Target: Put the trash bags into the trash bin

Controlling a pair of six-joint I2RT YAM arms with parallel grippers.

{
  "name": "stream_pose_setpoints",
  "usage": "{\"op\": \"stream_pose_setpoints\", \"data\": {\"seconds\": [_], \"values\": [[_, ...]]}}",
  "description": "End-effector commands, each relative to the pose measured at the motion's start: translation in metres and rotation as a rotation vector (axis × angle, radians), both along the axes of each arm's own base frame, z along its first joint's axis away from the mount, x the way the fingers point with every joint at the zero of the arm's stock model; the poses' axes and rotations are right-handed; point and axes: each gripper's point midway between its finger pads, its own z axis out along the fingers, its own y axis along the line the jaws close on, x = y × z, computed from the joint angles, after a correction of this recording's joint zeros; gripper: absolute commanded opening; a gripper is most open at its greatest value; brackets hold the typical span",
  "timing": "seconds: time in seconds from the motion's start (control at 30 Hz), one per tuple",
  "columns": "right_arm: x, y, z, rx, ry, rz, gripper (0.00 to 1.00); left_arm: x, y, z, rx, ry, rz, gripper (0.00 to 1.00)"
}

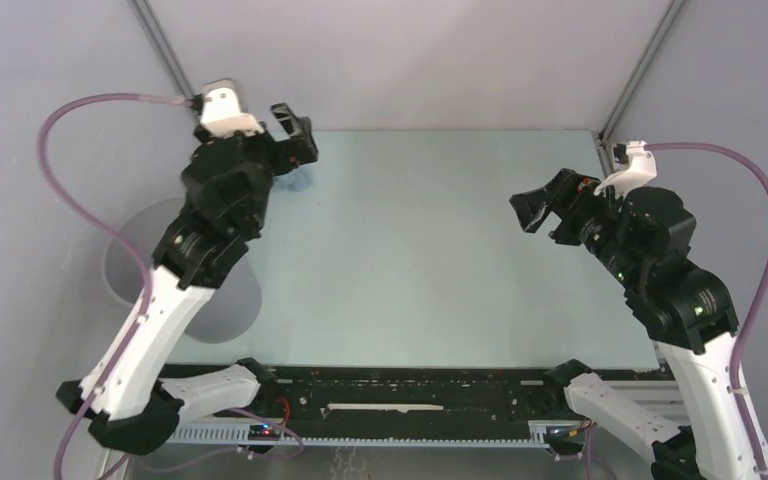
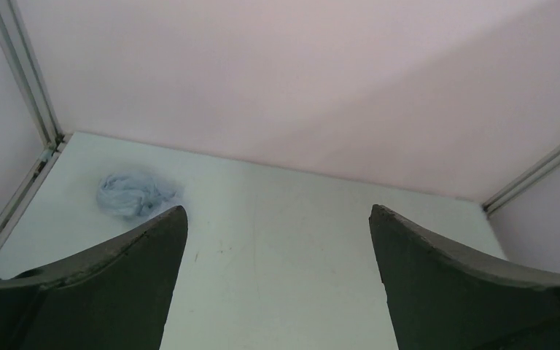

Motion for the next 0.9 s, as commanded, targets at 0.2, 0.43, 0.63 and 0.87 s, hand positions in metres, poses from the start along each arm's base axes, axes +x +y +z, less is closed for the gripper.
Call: {"op": "stream_pose_setpoints", "data": {"seconds": [0.2,0.43,0.63,0.87], "values": [[0.014,-0.011,-0.004,-0.032,0.019,-0.101,1.0,0.051,-0.039,-0.062,0.133,0.175,-0.015,1.0],[0.017,-0.002,-0.004,-0.061,0.008,-0.039,1.0,0.096,-0.066,-0.117,0.224,0.304,-0.016,1.0],[0.014,-0.007,0.003,-0.099,-0.018,-0.036,1.0,0.142,-0.059,-0.189,0.254,0.49,0.091,1.0],[0.019,-0.023,0.002,-0.158,-0.008,-0.071,1.0,0.196,-0.024,-0.262,0.179,0.647,0.242,1.0]]}}
